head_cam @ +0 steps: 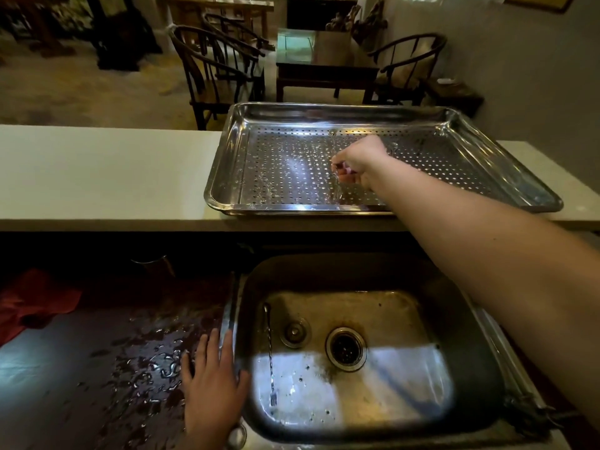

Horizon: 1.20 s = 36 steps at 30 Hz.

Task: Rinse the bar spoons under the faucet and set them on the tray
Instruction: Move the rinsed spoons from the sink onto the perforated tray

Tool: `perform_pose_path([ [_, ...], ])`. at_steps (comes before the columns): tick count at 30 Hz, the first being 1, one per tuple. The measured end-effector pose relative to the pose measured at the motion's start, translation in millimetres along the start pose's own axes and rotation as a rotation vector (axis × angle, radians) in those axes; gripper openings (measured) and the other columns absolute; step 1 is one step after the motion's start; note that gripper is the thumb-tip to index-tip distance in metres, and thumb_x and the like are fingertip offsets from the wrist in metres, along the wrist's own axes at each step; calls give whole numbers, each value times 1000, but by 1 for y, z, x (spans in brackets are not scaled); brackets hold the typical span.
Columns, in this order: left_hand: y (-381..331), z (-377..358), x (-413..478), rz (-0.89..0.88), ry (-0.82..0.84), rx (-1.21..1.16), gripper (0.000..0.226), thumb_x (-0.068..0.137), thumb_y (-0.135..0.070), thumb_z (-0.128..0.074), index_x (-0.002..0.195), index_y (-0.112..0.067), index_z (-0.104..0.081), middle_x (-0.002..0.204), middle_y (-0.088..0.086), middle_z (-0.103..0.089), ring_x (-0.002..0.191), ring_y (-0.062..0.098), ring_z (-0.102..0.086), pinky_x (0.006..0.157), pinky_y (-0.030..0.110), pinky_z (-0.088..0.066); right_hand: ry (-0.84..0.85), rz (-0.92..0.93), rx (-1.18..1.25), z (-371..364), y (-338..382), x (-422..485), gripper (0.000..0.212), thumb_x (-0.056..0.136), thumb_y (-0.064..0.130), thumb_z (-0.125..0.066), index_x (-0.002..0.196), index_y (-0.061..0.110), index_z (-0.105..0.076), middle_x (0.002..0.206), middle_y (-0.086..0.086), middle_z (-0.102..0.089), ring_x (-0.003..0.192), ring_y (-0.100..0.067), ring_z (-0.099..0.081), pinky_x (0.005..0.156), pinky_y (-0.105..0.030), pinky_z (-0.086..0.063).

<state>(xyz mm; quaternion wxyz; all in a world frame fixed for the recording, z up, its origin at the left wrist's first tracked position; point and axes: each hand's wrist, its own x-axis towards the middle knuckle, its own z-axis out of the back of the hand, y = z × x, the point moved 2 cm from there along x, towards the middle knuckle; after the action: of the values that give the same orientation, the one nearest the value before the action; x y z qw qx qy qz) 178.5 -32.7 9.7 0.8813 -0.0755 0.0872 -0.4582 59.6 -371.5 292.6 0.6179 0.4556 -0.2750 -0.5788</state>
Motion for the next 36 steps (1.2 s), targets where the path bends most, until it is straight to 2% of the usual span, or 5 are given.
perform_pose_path([
  [7,-2,2,1,-2,-13,33,81,76,-53,-24,151,-24,-26,157,6,-28,145,25,-22,115,57,-10,-27,3,-46,-2,-7,8,11,89,-6,-63,99,-2,-66,103,-20,-66,78,-25,-66,79,-42,-63],
  [13,-2,0,1,-13,-29,34,79,74,-49,-31,147,-20,-34,152,10,-37,141,28,-30,113,60,-16,13,52,-29,0,-12,4,10,89,-9,-60,91,-1,-66,100,-23,-67,71,-26,-61,69,-37,-57],
  [21,1,-5,2,-14,-18,74,78,78,-49,-41,150,-22,-26,154,9,-33,143,28,-26,114,60,-17,41,157,13,10,-8,-14,9,88,-5,-62,88,2,-67,94,-19,-69,69,-22,-66,51,-22,-53],
  [31,2,-5,-1,-33,-53,68,76,83,-52,-33,152,-21,-19,158,7,-25,147,25,-15,117,57,-9,134,311,208,11,-26,-111,8,90,5,-65,95,2,-71,83,-12,-70,69,-17,-66,63,-25,-58],
  [36,2,-4,-1,-34,-51,60,74,84,-50,-38,151,-22,-21,157,8,-27,146,26,-17,116,57,-10,188,420,146,-6,-54,-156,5,87,10,-69,84,10,-73,71,-8,-72,58,-14,-67,56,-28,-58],
])
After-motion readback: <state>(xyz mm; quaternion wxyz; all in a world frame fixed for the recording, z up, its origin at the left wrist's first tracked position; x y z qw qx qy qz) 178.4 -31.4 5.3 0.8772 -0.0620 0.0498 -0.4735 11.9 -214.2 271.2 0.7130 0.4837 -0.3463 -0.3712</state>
